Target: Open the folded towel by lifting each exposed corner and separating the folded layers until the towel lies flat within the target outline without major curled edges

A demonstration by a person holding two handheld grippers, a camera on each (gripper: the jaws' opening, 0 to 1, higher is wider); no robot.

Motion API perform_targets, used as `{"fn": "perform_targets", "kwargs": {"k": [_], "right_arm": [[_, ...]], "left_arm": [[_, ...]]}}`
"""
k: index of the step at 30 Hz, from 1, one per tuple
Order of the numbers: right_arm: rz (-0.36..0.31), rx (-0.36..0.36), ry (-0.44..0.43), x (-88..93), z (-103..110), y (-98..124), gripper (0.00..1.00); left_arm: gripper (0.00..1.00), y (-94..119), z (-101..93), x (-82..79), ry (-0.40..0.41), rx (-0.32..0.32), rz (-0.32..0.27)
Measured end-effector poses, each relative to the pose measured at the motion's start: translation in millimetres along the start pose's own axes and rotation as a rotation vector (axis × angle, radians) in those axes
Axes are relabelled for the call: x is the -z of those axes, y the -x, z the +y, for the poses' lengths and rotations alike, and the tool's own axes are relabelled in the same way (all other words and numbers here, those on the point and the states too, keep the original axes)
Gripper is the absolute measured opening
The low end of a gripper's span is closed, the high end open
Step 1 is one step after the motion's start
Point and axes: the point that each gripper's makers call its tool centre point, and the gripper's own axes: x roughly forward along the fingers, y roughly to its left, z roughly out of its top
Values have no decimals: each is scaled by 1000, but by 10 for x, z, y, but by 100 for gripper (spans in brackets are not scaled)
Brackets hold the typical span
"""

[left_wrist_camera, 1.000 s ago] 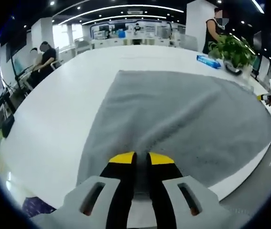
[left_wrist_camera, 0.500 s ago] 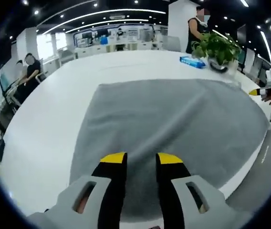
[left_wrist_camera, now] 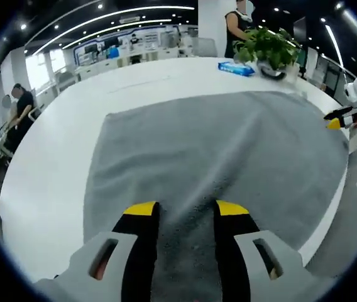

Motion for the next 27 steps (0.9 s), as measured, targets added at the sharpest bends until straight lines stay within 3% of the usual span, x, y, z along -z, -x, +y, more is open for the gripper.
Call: {"fn": "perform_targets", "kwargs": {"k": [4,5,6,8,19,27], "right_arm": [[55,-6,11,91,4,-90,60],[22,11,88,19,-32,-103,59],[57,19,78,75,-19,-94,60],[48,12,51,38,9,-118,60],[155,-4,72,-61,-57,-221,61],[118,1,68,-200,-157,-342,61]], "left_arm": [[36,-23,29,-14,0,7,6],[36,-26,31,-14,3,9,9],[37,-27,28,-17,4,13,13],[38,-52,35,-31,-1,15,18],[40,-227,92,-185,4,14,16],[41,-327,122,-268,-7,27,41]]}}
